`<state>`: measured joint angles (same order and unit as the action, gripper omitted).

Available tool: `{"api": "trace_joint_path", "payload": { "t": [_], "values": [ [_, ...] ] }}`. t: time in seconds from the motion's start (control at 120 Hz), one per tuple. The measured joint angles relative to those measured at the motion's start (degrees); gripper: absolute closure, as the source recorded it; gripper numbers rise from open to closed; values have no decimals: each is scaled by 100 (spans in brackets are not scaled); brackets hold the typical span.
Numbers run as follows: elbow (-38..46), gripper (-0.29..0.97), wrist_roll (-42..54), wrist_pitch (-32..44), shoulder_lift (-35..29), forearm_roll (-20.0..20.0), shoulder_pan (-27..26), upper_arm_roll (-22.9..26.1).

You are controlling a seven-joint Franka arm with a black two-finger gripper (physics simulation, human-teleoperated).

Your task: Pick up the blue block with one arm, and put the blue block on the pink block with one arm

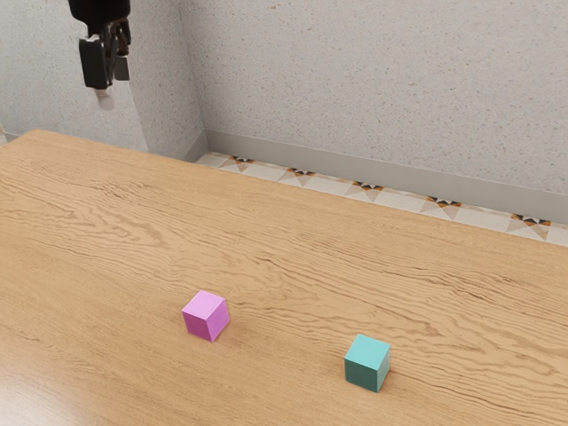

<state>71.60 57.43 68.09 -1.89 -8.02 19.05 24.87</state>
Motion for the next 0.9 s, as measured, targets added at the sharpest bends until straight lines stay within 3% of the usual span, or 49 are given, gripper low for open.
{"api": "trace_joint_path", "payload": {
  "t": [0.15, 0.292, 0.383, 0.483, 0.625, 0.9],
  "values": [
    [22, 0, 4, 20, 73, 249, -72, 205],
    [612, 0, -8, 186, 489, 315, 168, 1147],
    [1217, 0, -22, 671, 517, 168, -266, 1532],
    [1882, 0, -35, 1303, 523, 105, -758, 1706],
    [2289, 0, -68, 1973, 534, -97, -649, 2020],
    [3296, 0, -288, 3045, 810, -151, -926, 2065]
  ]
}}
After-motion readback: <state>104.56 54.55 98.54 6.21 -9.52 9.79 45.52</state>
